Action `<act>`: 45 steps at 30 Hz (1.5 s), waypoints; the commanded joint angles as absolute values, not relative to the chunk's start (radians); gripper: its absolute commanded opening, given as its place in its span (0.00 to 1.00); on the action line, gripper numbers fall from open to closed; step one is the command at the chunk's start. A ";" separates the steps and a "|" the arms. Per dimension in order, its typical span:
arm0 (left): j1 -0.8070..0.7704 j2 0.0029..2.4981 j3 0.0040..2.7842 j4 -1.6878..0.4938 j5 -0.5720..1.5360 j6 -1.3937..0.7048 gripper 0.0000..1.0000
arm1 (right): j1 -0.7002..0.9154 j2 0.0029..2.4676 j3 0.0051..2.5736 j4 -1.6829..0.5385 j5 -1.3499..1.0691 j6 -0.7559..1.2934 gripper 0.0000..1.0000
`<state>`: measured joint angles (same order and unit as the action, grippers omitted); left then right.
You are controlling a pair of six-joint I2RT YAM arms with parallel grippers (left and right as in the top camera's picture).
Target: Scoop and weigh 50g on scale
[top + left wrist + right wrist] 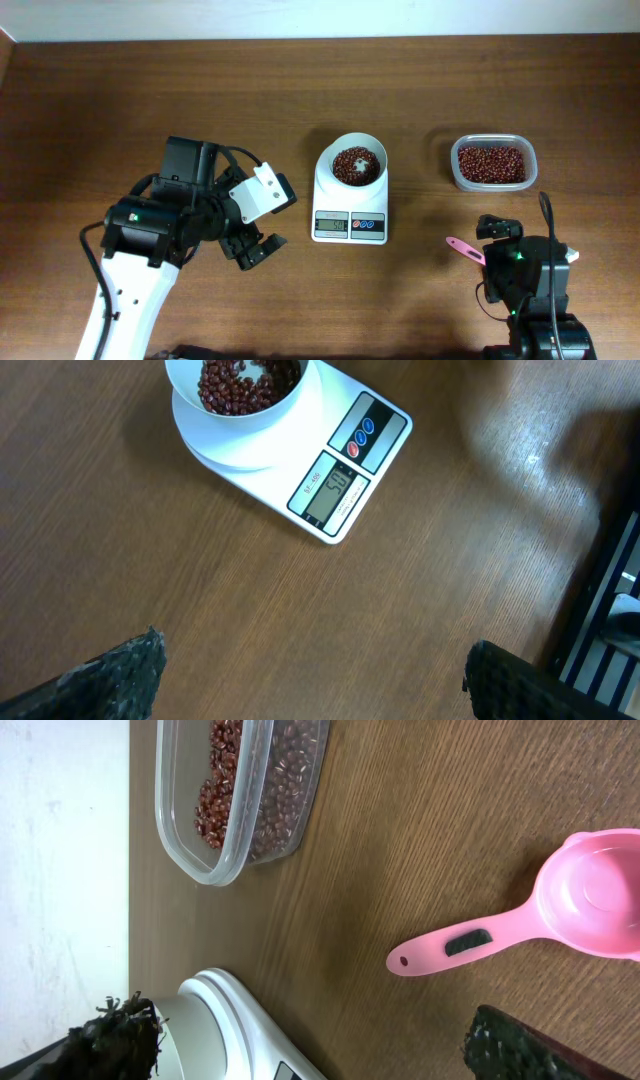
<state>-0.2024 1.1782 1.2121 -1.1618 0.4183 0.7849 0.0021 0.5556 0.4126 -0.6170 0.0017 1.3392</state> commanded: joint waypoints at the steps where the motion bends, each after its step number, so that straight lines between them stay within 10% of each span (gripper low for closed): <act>1: -0.198 1.179 1.211 -1.161 0.422 0.776 0.99 | 0.012 0.556 0.410 -0.616 0.007 1.340 0.99; 45: -0.198 1.179 1.211 -1.161 0.422 0.776 0.99 | -0.125 0.003 0.177 -0.309 -0.127 0.886 0.99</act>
<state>-0.2024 1.1782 1.2121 -1.1618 0.4183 0.7849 -0.1192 0.0158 0.1886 -0.3161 -0.1070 0.9043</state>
